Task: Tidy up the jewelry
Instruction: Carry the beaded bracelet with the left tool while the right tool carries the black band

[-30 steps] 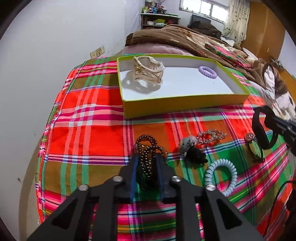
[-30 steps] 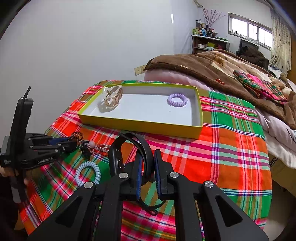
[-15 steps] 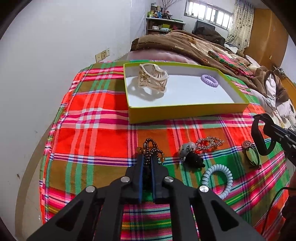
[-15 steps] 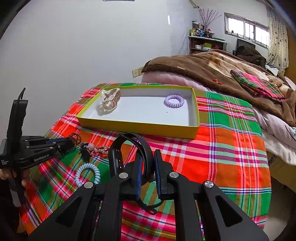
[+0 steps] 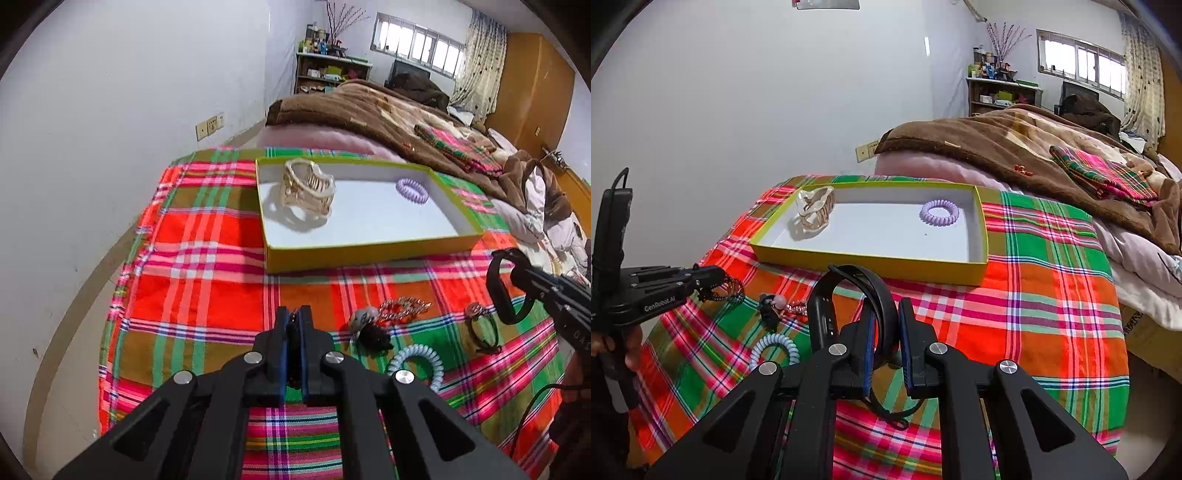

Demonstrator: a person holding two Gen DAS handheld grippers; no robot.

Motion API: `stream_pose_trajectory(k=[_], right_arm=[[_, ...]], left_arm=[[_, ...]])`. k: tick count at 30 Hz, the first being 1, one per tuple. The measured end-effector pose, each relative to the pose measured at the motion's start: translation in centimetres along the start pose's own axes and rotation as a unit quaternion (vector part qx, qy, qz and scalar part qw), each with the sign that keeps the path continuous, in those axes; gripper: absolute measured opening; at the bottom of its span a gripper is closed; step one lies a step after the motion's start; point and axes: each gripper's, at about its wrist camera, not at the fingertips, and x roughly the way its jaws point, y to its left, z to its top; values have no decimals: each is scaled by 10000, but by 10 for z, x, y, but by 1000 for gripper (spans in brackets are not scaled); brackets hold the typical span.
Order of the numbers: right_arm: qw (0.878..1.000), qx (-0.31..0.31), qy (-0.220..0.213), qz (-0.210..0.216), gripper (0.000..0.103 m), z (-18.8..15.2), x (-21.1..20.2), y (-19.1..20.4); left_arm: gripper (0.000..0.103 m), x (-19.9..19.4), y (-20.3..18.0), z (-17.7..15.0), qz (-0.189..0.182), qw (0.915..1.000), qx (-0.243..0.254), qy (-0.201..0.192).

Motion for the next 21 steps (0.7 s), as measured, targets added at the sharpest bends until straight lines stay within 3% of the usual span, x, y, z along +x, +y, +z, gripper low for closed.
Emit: stream_pose_trajectory(k=[21], right_arm=[[9996,-18,-287,16,12,25,-9,-1]], left_arm=[[5,-27,11,33,-262,9982,-249,-479]])
